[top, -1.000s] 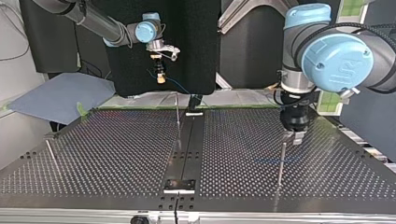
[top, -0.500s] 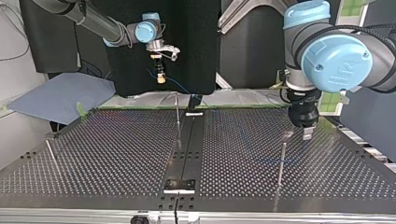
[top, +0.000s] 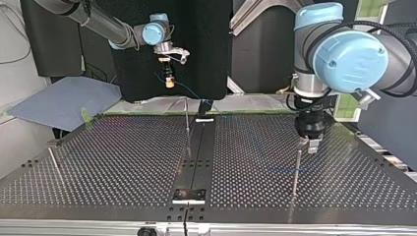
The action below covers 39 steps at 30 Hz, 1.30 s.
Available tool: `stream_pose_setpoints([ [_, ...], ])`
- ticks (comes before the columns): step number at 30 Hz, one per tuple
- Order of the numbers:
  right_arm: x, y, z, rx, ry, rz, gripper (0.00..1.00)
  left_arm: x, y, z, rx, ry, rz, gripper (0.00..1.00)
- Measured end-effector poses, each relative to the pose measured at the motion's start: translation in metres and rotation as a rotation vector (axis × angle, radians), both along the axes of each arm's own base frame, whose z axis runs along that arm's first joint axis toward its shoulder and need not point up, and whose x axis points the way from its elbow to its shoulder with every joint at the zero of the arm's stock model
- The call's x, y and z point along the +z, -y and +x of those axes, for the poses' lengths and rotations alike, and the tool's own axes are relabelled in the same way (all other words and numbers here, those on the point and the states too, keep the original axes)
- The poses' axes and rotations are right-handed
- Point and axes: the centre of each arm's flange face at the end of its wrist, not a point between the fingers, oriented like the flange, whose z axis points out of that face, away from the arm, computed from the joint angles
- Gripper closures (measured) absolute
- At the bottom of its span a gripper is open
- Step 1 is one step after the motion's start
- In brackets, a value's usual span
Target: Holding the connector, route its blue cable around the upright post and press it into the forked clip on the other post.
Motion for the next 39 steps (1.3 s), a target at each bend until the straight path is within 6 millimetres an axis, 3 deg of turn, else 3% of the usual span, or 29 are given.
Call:
stream_pose_setpoints([
  [13,0.0,0.0,0.001,0.003,0.004,-0.002,1.0,-0.003,0.031,0.017,-0.06,0.081,0.108,0.0],
  [28,0.0,0.0,0.001,0.011,0.005,0.001,1.0,-0.002,0.099,0.045,-0.069,0.128,0.234,0.0],
  [33,0.0,-0.001,0.001,0.013,0.004,0.002,1.0,-0.022,0.122,0.048,-0.073,0.091,0.299,0.0],
  [39,0.0,-0.001,0.001,0.015,0.003,0.004,1.0,-0.057,0.128,0.061,-0.038,0.016,0.393,0.0],
])
